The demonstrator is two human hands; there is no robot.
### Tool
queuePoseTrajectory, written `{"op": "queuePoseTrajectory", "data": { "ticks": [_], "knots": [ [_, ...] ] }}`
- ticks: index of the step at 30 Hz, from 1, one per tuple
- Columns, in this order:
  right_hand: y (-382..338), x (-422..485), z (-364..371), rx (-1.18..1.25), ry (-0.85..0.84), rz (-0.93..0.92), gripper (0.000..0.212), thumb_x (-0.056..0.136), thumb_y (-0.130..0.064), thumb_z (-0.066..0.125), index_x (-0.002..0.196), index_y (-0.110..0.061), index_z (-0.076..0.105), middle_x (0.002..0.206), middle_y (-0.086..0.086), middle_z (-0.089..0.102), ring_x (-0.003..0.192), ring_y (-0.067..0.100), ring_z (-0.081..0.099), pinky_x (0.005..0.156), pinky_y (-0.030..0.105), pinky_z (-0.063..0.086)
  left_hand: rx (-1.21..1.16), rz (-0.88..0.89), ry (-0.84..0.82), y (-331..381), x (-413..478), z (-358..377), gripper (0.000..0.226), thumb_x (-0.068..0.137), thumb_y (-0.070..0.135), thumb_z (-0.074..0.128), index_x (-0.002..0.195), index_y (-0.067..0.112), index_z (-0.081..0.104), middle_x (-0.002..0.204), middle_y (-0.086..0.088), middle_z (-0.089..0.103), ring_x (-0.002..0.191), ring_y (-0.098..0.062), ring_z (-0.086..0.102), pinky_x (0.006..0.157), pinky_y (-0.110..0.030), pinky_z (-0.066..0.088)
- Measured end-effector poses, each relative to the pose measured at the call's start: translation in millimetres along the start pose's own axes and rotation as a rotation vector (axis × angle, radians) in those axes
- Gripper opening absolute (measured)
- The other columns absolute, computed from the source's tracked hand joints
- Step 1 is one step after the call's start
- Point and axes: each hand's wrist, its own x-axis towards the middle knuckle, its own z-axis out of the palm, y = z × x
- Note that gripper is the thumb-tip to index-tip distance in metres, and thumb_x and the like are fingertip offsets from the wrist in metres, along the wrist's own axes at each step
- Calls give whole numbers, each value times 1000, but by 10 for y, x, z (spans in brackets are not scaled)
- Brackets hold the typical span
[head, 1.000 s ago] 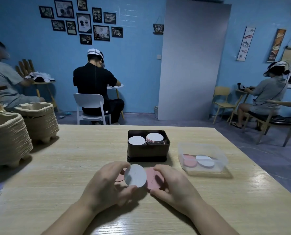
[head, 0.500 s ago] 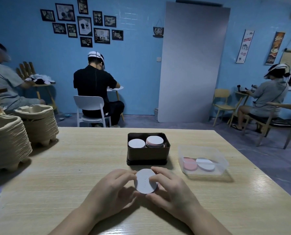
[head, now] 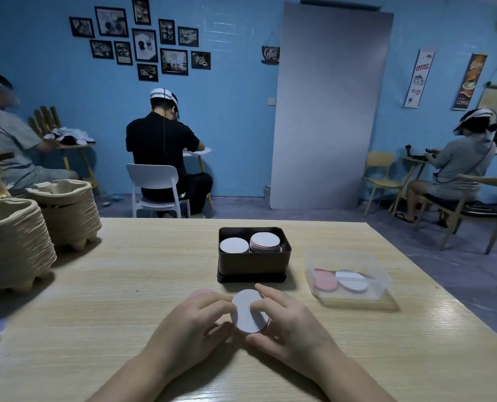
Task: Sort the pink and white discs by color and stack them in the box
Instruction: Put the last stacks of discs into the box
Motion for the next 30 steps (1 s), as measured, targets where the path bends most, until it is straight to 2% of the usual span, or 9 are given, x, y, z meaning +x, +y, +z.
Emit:
{"op": "queuePoseTrajectory", "data": {
  "ticks": [4, 8, 12, 14, 16, 19, 24, 27, 30],
  "knots": [
    [-15, 25, -24, -43, 4, -32, 37, 84, -56, 69, 105, -28, 56, 136, -7, 57, 117, 11, 58, 91, 20, 47, 13, -33, -32, -40, -29, 0, 21, 94, 32, 69, 115, 31, 64, 122, 22, 62, 107, -8, 61, 77, -24, 55],
    [-16, 96, -34, -52, -7, -42, 37, 84, -54, 70, 104, -25, 58, 136, -3, 57, 119, 17, 58, 92, 28, 50, 74, -208, -70, -136, -109, -131, 38, 93, 53, 59, 126, 34, 57, 129, 21, 58, 113, -4, 58, 93, -31, 51],
    [-25, 201, -55, -52, -33, -26, 36, 84, -54, 68, 104, -26, 56, 141, -5, 53, 127, 15, 52, 96, 33, 50, 212, -455, -167, -249, -167, -182, 60, 84, 71, 44, 133, 39, 54, 152, 15, 44, 138, -13, 42, 112, -38, 34],
    [-24, 220, -28, -30, -14, -1, 37, 84, -56, 67, 106, -28, 57, 142, -4, 53, 130, 13, 50, 98, 32, 49, 237, -500, -236, -246, -160, -163, 62, 82, 76, 35, 133, 45, 51, 154, 16, 41, 144, -12, 33, 117, -39, 22],
    [-22, 201, 17, -14, -12, 12, 38, 83, -57, 68, 107, -29, 57, 141, -4, 54, 129, 12, 51, 98, 30, 48, 220, -493, -227, -239, -142, -159, 55, 82, 75, 31, 119, 44, 57, 140, 23, 50, 136, -5, 39, 116, -37, 21],
    [0, 150, 40, -38, -28, -5, 39, 82, -56, 70, 104, -26, 58, 138, -5, 56, 122, 14, 55, 94, 27, 49, 171, -462, -151, -263, -143, -163, 38, 83, 70, 40, 99, 41, 59, 105, 31, 56, 104, 6, 46, 107, -37, 32],
    [60, 63, -32, -60, -30, 31, 38, 81, -57, 70, 101, -27, 56, 138, -9, 55, 121, 13, 54, 93, 26, 47, 140, -375, -50, -258, -128, -214, 29, 81, 66, 59, 96, 42, 54, 91, 33, 53, 84, 1, 52, 80, -29, 41],
    [78, 48, -25, -57, -42, 58, 37, 82, -57, 71, 101, -31, 54, 140, -9, 54, 125, 12, 53, 93, 22, 44, 138, -302, 32, -208, -107, -238, 30, 81, 54, 71, 97, 35, 54, 102, 22, 63, 95, -7, 62, 77, -30, 52],
    [69, 63, -8, -53, -44, 67, 37, 81, -57, 73, 101, -32, 54, 139, -11, 54, 125, 10, 52, 93, 20, 42, 129, -227, 114, -132, -85, -217, 30, 81, 41, 79, 90, 26, 55, 104, 16, 63, 112, -7, 63, 81, -28, 54]
  ]
}}
